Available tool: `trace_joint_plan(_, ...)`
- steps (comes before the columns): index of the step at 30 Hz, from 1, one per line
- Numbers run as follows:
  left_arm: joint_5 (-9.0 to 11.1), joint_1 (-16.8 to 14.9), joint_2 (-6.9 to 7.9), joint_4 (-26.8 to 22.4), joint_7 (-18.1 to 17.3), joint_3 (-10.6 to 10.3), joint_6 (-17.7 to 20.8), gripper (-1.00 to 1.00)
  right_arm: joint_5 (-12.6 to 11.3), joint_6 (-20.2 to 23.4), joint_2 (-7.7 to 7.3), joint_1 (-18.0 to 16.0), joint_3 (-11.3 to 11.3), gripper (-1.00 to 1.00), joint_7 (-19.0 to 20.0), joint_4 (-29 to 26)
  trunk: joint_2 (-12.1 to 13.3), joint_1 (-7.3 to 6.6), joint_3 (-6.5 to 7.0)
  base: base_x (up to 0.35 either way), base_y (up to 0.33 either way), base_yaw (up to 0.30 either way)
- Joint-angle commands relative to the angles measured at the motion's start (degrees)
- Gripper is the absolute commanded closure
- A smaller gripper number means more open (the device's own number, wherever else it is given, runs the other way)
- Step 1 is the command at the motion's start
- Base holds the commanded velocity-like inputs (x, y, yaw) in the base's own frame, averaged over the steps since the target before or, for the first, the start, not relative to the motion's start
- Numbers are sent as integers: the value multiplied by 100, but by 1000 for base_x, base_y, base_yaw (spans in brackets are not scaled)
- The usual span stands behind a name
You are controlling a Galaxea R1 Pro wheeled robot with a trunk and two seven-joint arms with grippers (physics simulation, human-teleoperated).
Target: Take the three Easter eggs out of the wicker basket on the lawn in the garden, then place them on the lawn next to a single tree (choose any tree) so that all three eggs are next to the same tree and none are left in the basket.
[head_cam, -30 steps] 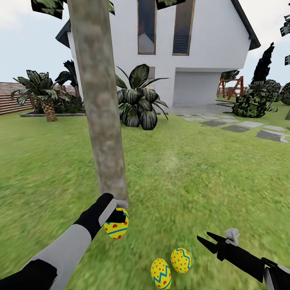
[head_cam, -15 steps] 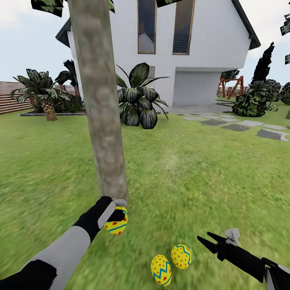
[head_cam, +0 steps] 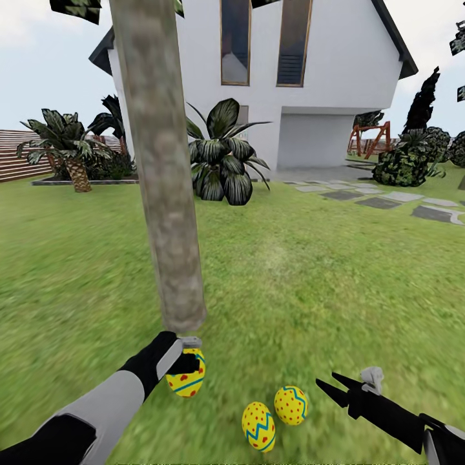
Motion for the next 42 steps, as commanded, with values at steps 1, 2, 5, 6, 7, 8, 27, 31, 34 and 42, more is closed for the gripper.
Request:
trace_joint_plan(1, 62, 0, 3, 1, 27, -42, 11, 100, 19, 46, 2, -5, -10, -100, 33, -4, -44, 21, -24, 0, 0, 0)
trace_joint_plan(2, 64, 2, 2, 8, -13, -42, 1, 100, 19, 46, 2, -5, -11, -100, 33, -4, -84, 43, -42, 0, 0, 0)
trace_joint_plan(5, 60, 6, 5, 16, -233, -42, -63, 100, 19, 46, 2, -5, -11, -100, 33, -3, -205, 109, -96, 0, 0, 0)
trace_joint_plan(6, 60, 6, 6, 16, -268, -42, -71, 100, 19, 46, 2, -5, -11, -100, 33, -3, -245, 131, -114, 0, 0, 0)
trace_joint_plan(7, 59, 8, 5, 18, -300, -42, -110, 100, 19, 46, 0, -5, -11, -100, 33, -3, -285, 153, -132, 0, 0, 0)
trace_joint_plan(8, 59, 11, 3, 17, -312, -42, -143, 100, 19, 46, -1, -5, -11, -100, 33, -3, -325, 175, -150, 0, 0, 0)
trace_joint_plan(27, 49, 24, -13, 201, -548, -42, -326, 100, 10, 43, -3, -5, -54, -100, 33, 5, -662, 380, -537, 0, 0, 0)
trace_joint_plan(31, 49, 24, -16, 449, -556, -42, -306, 100, 8, 40, -4, -5, -49, -100, 33, 69, -667, 390, -626, 0, 0, 0)
trace_joint_plan(34, 49, 24, -35, 481, -576, -42, -300, 100, 3, 38, -10, -5, -59, -100, 33, 99, -671, 398, -692, 0, 0, 0)
trace_joint_plan(42, 49, 24, -120, 490, -800, -42, -289, 100, -4, 37, -20, -5, -84, -100, 33, 111, -682, 418, -869, 0, 0, 0)
